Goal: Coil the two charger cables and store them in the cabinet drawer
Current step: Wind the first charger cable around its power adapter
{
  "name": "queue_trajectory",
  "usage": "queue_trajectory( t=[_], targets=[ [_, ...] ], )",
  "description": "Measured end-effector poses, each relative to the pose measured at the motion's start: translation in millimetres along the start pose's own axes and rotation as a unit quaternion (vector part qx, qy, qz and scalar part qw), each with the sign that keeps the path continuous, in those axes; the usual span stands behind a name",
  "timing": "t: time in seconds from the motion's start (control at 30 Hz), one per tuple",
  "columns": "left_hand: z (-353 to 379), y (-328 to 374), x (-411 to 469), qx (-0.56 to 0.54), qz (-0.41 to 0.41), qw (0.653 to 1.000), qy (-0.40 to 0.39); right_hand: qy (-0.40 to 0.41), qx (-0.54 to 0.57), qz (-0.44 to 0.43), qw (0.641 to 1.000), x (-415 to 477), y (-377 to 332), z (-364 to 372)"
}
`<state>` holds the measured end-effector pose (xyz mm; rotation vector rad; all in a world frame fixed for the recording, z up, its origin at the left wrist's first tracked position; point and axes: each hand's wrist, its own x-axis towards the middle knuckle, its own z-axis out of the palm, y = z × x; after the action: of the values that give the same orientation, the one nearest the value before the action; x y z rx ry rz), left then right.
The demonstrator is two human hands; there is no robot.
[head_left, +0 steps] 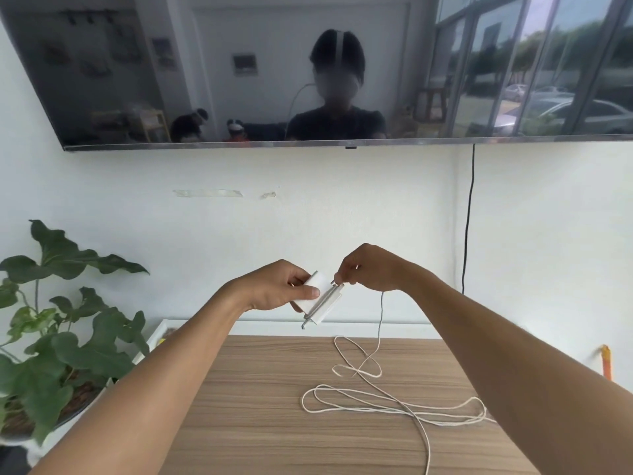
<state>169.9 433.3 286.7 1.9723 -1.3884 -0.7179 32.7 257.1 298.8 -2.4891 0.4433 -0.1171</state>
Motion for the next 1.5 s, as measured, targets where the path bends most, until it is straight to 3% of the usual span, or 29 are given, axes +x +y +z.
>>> queue_trajectory(
  t=[0.23,0.4,0.5,0.6,0.87,1.17,1.5],
  targets=[
    [-7,3,-1,0.026,0.009,0.998,0.055,0.048,-0.073,-0.014,0.996,-3,-22,-8],
    [-4,7,2,0.117,-0.011,0.980,0.163,0.112,-0.092,-0.011,0.989,-7,-37,-10],
    [-2,9,4,0.116,-0.020,0.967,0.228,0.140,-0.080,-0.019,0.987,-11,-45,-8],
    [0,13,9,0.069,-0.029,0.957,0.282,0.175,-0.078,-0.028,0.981,-15,-49,1],
    [5,16,23,-0.194,-0.088,0.911,0.353,0.266,-0.001,-0.056,0.962,-20,-45,33],
    [2,27,22,-0.395,-0.113,0.847,0.337,0.303,0.125,-0.065,0.943,-24,-43,65],
    [2,29,17,-0.411,-0.079,0.855,0.306,0.305,0.204,-0.038,0.929,-19,-34,84]
  ],
)
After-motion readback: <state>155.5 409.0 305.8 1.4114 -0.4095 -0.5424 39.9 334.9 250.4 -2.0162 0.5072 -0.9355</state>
